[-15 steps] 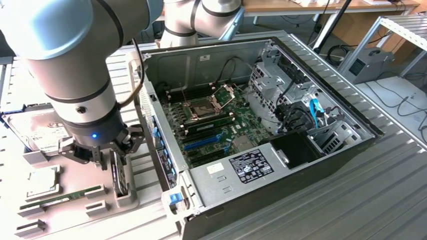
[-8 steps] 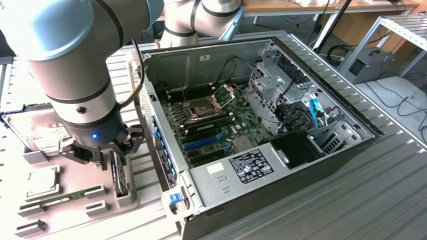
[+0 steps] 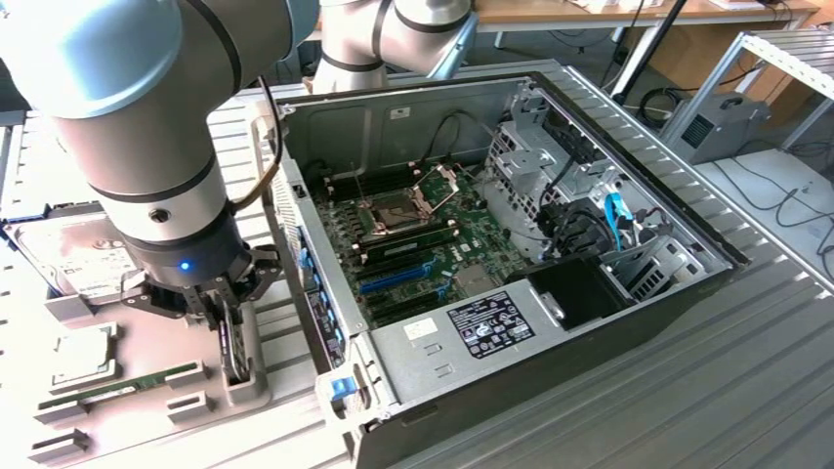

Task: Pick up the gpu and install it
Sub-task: 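Pick up the gpu and move the gpu toward the slot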

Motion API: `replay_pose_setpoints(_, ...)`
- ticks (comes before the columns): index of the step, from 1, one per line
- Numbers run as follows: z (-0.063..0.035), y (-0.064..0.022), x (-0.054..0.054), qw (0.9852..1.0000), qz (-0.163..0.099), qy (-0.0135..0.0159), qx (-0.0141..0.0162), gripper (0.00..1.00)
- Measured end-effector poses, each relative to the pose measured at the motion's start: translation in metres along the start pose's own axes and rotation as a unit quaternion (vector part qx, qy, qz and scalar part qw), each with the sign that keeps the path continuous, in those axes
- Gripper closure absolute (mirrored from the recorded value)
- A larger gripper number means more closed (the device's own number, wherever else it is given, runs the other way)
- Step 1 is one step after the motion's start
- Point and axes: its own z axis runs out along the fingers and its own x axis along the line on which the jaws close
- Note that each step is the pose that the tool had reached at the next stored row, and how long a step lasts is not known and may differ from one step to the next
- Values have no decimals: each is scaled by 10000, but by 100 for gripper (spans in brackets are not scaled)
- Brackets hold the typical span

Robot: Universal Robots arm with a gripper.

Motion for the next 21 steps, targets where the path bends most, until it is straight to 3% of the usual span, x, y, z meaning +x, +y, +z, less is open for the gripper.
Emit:
replay_pose_setpoints(16,-15,0,0,10000,0,0,0,74)
replay_pose_setpoints(21,-217,8,-8,10000,1,0,0,74)
